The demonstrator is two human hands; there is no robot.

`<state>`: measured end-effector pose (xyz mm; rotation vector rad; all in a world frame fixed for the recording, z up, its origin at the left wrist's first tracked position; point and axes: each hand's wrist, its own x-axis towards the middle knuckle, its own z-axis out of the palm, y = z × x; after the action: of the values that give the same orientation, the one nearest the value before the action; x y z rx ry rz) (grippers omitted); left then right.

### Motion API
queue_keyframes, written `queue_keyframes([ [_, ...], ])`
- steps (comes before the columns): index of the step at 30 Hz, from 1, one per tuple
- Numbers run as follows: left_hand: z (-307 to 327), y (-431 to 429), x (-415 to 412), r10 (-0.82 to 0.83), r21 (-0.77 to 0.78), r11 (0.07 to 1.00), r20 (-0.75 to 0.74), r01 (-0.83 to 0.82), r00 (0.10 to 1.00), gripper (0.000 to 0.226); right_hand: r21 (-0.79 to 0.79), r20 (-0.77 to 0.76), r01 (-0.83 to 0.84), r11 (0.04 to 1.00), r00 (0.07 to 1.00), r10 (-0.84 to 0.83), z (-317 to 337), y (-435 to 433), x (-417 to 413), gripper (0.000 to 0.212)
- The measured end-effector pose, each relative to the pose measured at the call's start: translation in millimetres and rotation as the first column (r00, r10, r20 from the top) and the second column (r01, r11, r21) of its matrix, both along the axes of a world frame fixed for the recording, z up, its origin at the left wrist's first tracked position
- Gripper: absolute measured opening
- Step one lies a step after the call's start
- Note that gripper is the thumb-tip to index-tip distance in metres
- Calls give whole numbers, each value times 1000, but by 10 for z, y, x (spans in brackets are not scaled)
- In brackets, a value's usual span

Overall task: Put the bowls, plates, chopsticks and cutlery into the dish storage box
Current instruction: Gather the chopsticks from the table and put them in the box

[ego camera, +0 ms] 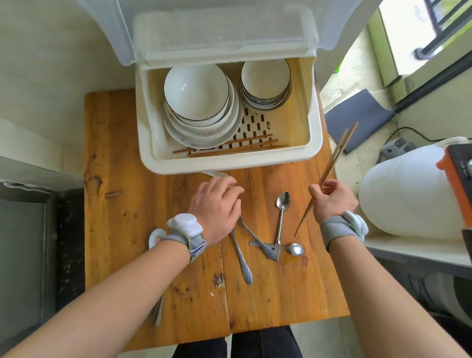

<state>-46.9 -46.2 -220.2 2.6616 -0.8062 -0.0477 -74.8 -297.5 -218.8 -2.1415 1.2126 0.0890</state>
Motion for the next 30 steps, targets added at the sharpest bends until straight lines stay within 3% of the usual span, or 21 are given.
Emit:
queue_keyframes([
  [4,196,262,92,176,76,980,100,-184,979,39,-41,215,-179,983,959,183,354,222,90,24],
  [8,231,594,221,337,283,902,15,-327,942,58,-236,342,-500,833,759,553,688,467,340,23],
  [11,190,735,195,301,345,904,-100,-251,948,74,-353,253,-683,639,588,768,844,631,650,21],
  [14,236,744,215,301,331,912,-136,-243,944,77,-420,149,-772,477,460,875,871,731,1004,20],
  [21,278,750,247,322,320,914,-193,-250,927,80,-171,-287,-965,197,240,927,598,878,1599,22],
  [24,279,759,255,321,331,911,-196,-246,926,82,-114,-344,-980,160,190,920,486,938,1666,20],
  [30,253,789,247,300,326,917,-180,-232,937,87,-84,-381,-976,200,217,899,398,930,1662,30],
])
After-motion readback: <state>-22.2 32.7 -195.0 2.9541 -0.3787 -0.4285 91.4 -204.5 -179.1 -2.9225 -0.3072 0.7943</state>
